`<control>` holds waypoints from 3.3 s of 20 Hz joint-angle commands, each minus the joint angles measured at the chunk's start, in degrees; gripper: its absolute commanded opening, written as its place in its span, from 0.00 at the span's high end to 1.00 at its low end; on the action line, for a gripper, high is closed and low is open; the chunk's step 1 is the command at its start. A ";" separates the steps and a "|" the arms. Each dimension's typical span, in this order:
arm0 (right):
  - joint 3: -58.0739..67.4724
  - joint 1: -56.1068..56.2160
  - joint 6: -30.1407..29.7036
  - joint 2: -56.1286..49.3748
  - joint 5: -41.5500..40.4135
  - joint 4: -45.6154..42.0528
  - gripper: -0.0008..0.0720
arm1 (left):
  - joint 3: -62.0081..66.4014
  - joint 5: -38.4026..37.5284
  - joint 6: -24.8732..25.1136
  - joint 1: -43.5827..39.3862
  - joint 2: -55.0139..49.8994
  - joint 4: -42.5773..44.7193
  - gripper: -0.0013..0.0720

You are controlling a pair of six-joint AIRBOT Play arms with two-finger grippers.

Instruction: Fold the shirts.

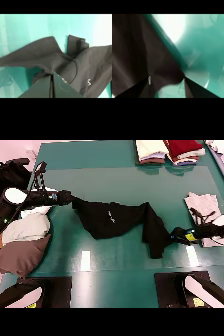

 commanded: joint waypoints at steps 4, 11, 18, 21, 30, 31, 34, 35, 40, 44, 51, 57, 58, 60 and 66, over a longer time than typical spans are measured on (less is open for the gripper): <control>7.32 11.17 -0.11 -7.32 -3.93 -9.66 0.96 | 0.31 -0.22 -0.04 0.13 0.09 0.31 0.95; 30.67 11.34 0.02 9.07 -2.95 -11.47 0.97 | 20.46 -1.88 -0.96 0.13 10.14 13.14 0.95; 54.97 11.34 0.44 21.92 -2.73 -11.87 0.97 | 50.75 -5.22 -0.87 0.13 20.57 18.69 0.95; 58.10 11.34 1.60 23.06 -1.18 -11.87 0.97 | 57.48 -6.12 -0.87 0.13 21.31 18.69 0.95; 60.13 11.37 9.29 13.49 12.31 -12.79 0.97 | 57.35 -14.19 -4.55 0.13 11.69 30.18 0.95; 60.13 11.37 10.23 10.54 14.60 -12.79 0.97 | 55.52 -15.45 -5.86 0.13 8.17 31.95 0.95; 58.62 11.37 12.07 1.86 18.49 -12.79 0.97 | 50.16 -15.89 -8.52 0.13 -4.13 31.04 0.95; 56.33 11.58 12.31 -0.79 17.84 -12.83 0.97 | 49.33 -15.87 -8.52 0.13 -9.05 30.14 0.95; 47.69 12.44 12.28 -14.29 6.75 -13.14 0.97 | 49.16 -12.04 -8.52 0.13 -30.14 28.59 0.95; 53.51 12.41 12.24 -23.98 2.58 -12.72 0.62 | 50.05 -10.40 -8.52 0.39 -32.30 28.94 0.62; 58.21 12.50 3.43 -24.48 11.87 -7.91 0.47 | 51.39 -37.33 -11.02 8.26 -28.72 28.55 0.29; 42.42 11.78 2.10 -11.47 9.51 -0.96 0.47 | 15.58 -28.13 -11.04 8.28 -12.09 22.40 0.29; 40.52 11.82 2.10 -9.75 8.90 -0.61 0.47 | 8.94 -26.05 -11.02 8.28 -9.31 20.92 0.29; 37.42 11.82 2.12 -6.67 7.65 -0.59 0.47 | -1.68 -22.67 -11.02 8.28 -5.07 18.84 0.29; 35.89 11.82 2.14 -3.69 7.39 1.79 0.47 | -16.50 -11.58 -4.15 8.28 -3.28 2.34 0.29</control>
